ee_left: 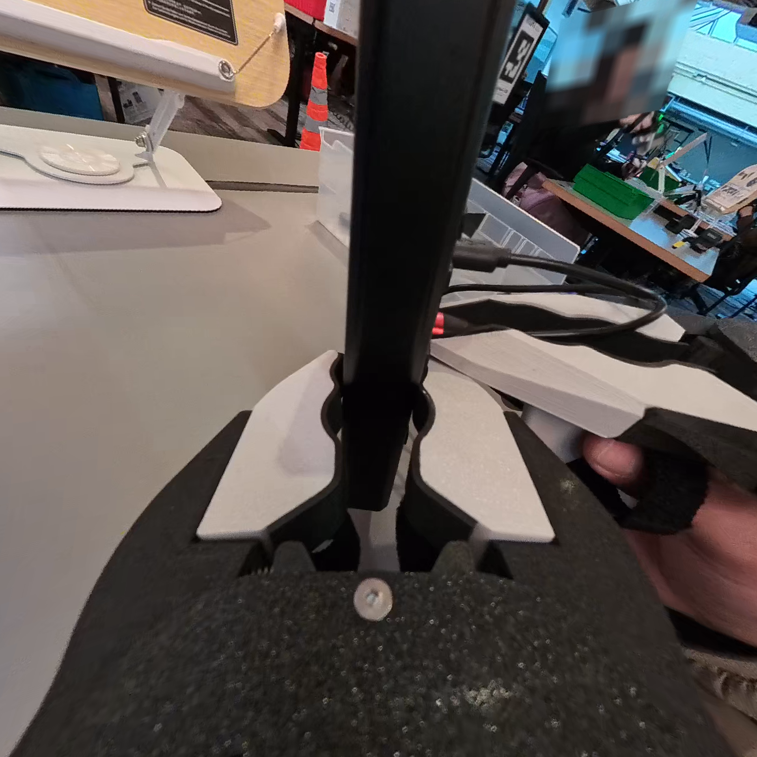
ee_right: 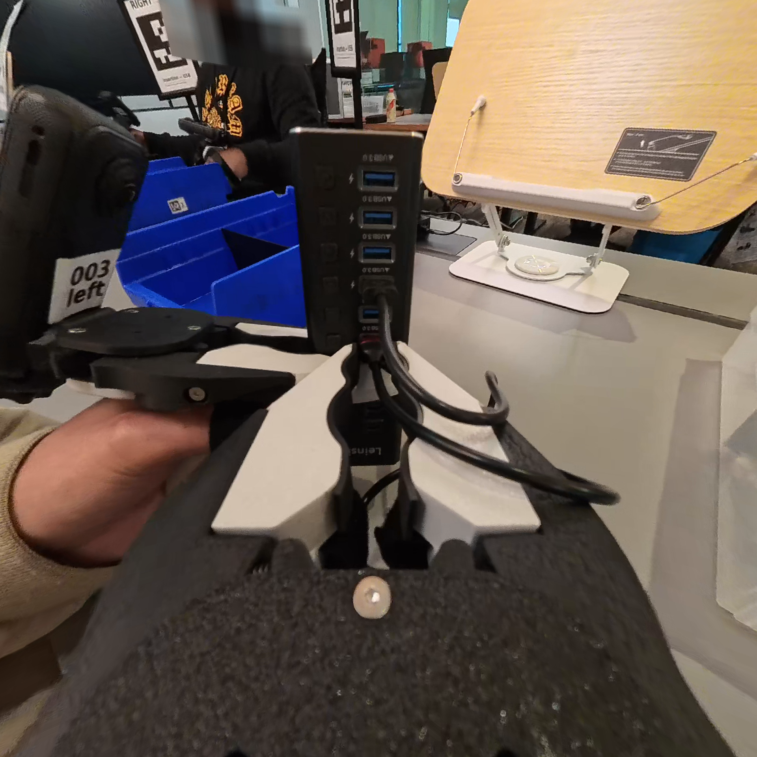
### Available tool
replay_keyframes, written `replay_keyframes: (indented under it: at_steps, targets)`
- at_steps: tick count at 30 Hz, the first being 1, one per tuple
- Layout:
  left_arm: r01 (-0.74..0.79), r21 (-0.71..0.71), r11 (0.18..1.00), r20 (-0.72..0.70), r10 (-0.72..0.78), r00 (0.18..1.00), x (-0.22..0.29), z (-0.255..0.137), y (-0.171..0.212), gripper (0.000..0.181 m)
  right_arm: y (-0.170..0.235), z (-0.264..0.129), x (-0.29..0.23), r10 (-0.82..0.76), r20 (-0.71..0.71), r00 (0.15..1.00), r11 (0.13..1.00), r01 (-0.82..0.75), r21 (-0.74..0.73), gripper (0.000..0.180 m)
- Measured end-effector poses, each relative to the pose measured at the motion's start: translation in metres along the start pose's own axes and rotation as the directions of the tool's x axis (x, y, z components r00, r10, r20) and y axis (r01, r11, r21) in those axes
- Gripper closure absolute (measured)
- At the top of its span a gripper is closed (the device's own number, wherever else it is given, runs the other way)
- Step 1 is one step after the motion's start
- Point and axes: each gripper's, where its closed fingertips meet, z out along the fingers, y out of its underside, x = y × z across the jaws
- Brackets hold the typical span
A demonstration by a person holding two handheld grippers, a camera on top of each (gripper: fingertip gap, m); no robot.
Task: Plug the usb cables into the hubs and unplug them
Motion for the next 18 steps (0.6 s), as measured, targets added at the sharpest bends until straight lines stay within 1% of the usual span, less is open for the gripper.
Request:
replay_keyframes:
  at_steps: [3,7,14,16,17,18]
  targets:
    - [-0.011,0.007,1.000,0.006,0.011,1.000,0.000,0.000,-0.002,0.150,-0.001,-0.001,0.000,0.005,0.000,1.000,1.000,-0.005,0.003,0.168]
    - [-0.011,0.008,1.000,0.009,0.011,1.000,0.002,-0.001,-0.004,0.150,-0.004,-0.002,0.000,0.000,-0.004,1.000,1.000,0.000,0.015,0.166]
    - [0.042,-0.022,0.999,-0.032,-0.043,0.999,0.003,0.001,-0.001,0.149,-0.001,-0.003,0.002,0.030,0.003,1.000,1.000,-0.030,0.004,0.166]
    - [0.023,-0.029,0.999,-0.031,-0.024,0.999,0.002,-0.001,-0.002,0.149,-0.002,-0.002,0.001,0.037,0.010,0.999,0.999,-0.037,0.005,0.166]
    - [0.017,-0.023,1.000,0.001,-0.017,1.000,-0.003,-0.001,-0.003,0.149,-0.003,-0.002,0.000,0.043,0.010,0.999,0.999,-0.043,0.009,0.166]
    - [0.053,-0.006,0.999,0.079,-0.053,0.996,-0.023,-0.003,-0.004,0.150,-0.010,-0.009,0.002,0.046,0.003,0.999,0.998,-0.046,0.050,0.165]
